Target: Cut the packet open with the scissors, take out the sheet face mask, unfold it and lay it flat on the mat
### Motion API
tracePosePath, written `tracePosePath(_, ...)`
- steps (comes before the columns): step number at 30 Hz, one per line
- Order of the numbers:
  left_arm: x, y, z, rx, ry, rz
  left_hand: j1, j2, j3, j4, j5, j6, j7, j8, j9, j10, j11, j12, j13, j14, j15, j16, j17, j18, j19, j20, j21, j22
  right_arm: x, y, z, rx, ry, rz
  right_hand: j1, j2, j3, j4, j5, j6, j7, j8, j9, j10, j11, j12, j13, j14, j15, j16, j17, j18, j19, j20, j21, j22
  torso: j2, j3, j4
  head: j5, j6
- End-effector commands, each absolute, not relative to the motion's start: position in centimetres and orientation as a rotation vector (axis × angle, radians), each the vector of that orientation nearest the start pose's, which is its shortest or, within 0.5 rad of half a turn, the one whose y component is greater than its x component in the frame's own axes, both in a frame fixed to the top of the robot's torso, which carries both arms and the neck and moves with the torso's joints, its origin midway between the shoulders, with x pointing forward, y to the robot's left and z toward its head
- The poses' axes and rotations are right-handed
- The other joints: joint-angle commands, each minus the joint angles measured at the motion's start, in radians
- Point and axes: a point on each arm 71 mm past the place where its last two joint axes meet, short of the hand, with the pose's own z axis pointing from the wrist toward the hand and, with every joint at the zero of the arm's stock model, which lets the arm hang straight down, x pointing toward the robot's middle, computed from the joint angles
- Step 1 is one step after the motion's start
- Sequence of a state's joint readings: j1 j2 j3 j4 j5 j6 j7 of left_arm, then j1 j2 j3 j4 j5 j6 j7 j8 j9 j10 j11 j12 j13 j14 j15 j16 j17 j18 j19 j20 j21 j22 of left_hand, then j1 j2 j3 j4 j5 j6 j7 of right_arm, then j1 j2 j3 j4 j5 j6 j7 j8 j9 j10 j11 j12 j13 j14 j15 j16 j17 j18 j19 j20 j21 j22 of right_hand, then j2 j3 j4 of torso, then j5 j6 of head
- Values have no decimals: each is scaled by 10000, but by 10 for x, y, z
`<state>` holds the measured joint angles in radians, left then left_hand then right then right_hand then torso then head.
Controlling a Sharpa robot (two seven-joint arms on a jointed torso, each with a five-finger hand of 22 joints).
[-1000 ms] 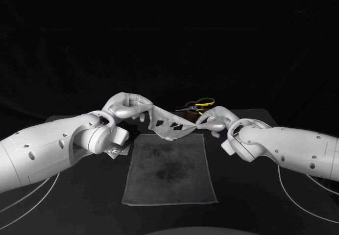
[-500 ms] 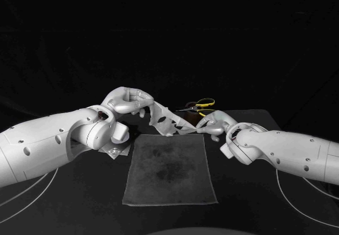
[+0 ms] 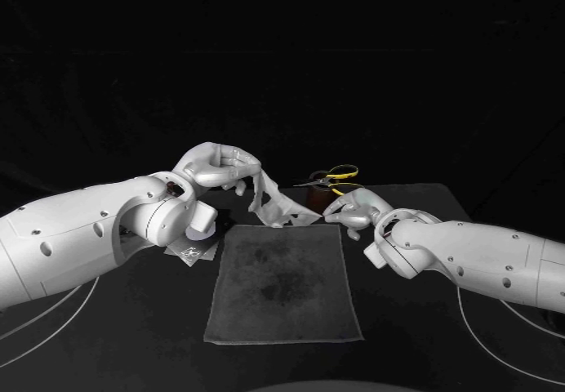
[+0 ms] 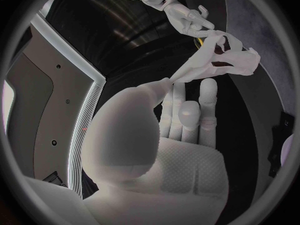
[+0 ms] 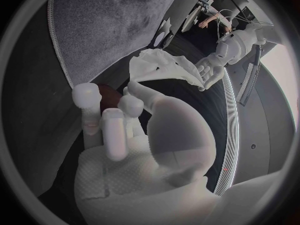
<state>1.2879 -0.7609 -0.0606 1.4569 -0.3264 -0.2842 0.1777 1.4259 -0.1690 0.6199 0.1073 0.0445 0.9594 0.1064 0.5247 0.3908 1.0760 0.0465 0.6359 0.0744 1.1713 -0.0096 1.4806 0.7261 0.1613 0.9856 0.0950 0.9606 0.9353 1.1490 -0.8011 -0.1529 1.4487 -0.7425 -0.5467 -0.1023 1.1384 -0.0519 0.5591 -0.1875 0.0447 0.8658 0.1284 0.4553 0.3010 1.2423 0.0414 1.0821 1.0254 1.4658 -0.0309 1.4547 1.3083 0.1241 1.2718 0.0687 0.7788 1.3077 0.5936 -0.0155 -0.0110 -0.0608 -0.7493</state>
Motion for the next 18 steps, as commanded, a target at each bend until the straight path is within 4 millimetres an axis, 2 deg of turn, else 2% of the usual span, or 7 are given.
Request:
tracePosePath(1, 510, 175, -154, -7425, 16844, -13733, -13, 90, 80, -19, 36, -46, 32, 15, 1615, 105, -15, -80, 24, 150, -6, 82, 165, 106, 166, 7, 128, 100, 476, -219, -254, 6720, 17600, 8260, -49, -390, -254, 6, 42, -486, 254, -427, -205, -512, 225, -532, -549, 404, 201, -134, 125, 145, -244, 123, -449, 55, 1, 0, 4, -1, 3)
tracePosePath(3, 509, 174, -154, -7350, 16908, -13665, -24, 85, 93, -21, 36, -48, 31, 10, 1652, 124, -17, -96, 34, 203, -8, 102, 245, 93, 222, 5, 188, 155, 474, -219, -254, 6500, 17626, 8334, -73, -594, -481, 6, 37, -757, 351, -659, -308, -870, 325, -837, -901, 305, 299, -254, -88, 203, -427, 220, -834, -71, 3, -3, 1, -5, 5)
tracePosePath(10, 510, 177, -155, -7251, 17053, -13374, -34, 72, 125, -35, 38, -50, 29, -1, 1729, 153, -23, -132, 54, 290, -13, 134, 367, 76, 313, -1, 283, 240, 466, -217, -248, 5249, 17683, 8423, 18, -686, -766, 22, 47, -991, 420, -847, -387, -1240, 404, -1012, -1181, 208, 379, -339, -255, 279, -574, 341, -1155, -183, -2, -4, -2, -9, 7)
tracePosePath(17, 509, 176, -155, -7069, 17400, -13115, -46, 39, 184, -66, 41, -38, 31, -21, 1841, 223, -31, -164, 94, 442, -25, 177, 590, 42, 484, -13, 461, 403, 453, -204, -234, 4075, 16970, 8967, 217, -448, -765, 70, 151, -717, 396, -762, -366, -1084, 374, -754, -1042, 277, 359, -234, -87, 268, -373, 386, -802, -85, -10, 12, 1, 9, 16)
tracePosePath(18, 508, 176, -155, -7027, 17475, -13055, -51, 27, 200, -73, 41, -33, 29, -28, 1870, 241, -35, -171, 105, 504, -30, 194, 693, 25, 554, -17, 535, 474, 451, -200, -230, 3911, 16793, 9095, 244, -358, -741, 121, 247, -442, 347, -671, -345, -941, 317, -609, -953, 325, 323, -184, -11, 257, -254, 375, -623, -33, -10, 9, 0, 18, 14)
